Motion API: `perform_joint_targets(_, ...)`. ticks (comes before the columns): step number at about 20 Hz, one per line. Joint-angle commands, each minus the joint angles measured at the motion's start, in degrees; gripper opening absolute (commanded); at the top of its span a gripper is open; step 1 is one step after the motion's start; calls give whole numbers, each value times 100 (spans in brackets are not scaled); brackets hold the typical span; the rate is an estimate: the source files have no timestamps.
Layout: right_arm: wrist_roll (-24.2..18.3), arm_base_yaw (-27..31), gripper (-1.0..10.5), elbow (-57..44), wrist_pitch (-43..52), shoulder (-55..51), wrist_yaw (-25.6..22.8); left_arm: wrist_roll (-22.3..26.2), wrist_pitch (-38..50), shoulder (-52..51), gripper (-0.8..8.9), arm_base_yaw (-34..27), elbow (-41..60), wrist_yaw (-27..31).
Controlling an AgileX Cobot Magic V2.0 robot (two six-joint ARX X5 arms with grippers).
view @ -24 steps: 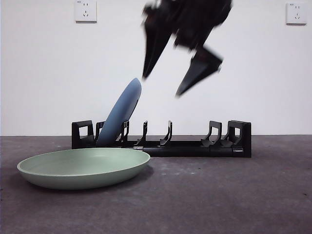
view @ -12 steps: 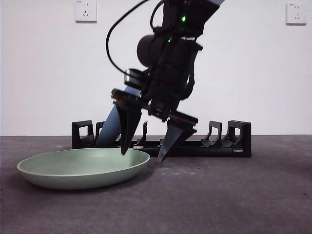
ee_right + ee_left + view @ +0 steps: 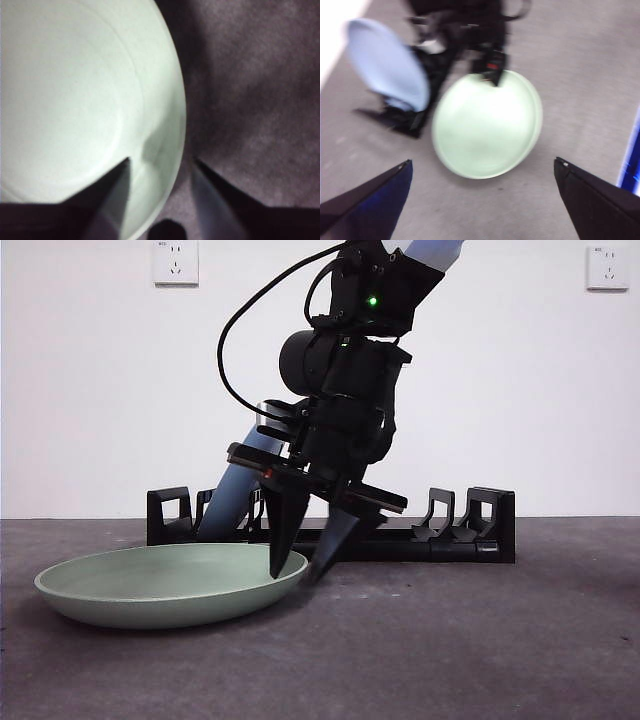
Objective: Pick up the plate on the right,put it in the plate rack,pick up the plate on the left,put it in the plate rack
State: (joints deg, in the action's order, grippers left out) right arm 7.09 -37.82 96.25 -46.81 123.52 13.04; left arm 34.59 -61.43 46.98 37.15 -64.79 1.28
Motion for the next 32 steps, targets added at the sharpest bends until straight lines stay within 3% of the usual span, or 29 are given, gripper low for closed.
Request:
perform_joint_targets(1, 44, -9, -16, -52, 24, 116, -4, 153, -61, 184, 480, 269, 9, 46)
perform_joint_targets(9, -96, 44, -17, -50, -192, -61, -66, 238, -109, 925, 480, 1222, 9, 232)
perform_joint_targets(17, -367, 684, -17, -46, -1486, -1843, -101, 684, -37, 1534, 480, 2564, 11, 1045)
perform_joint_targets(21, -374, 1049, -17, -39, -2122, -2634, 223, 1246, 686, 1895, 480, 2839, 11, 1969)
perform_joint_targets(25, -372, 1095, -17, -39, -2398, -3008, 870, 1512, 1180, 2236, 469, 2841, 11, 2319)
perform_joint_targets(28, -365, 1093, -17, -39, -2415, -3150, 905, 1521, 1443, 2354, 464, 2835, 11, 2424)
perform_joint_targets(30, -319, 1091, -17, -39, -2450, -3200, 907, 1519, 1517, 2376, 394, 2830, 11, 2409)
perform_joint_targets(32, -321, 1091, -17, -39, -2533, -3224, 898, 1515, 1521, 2376, 242, 2830, 11, 2404)
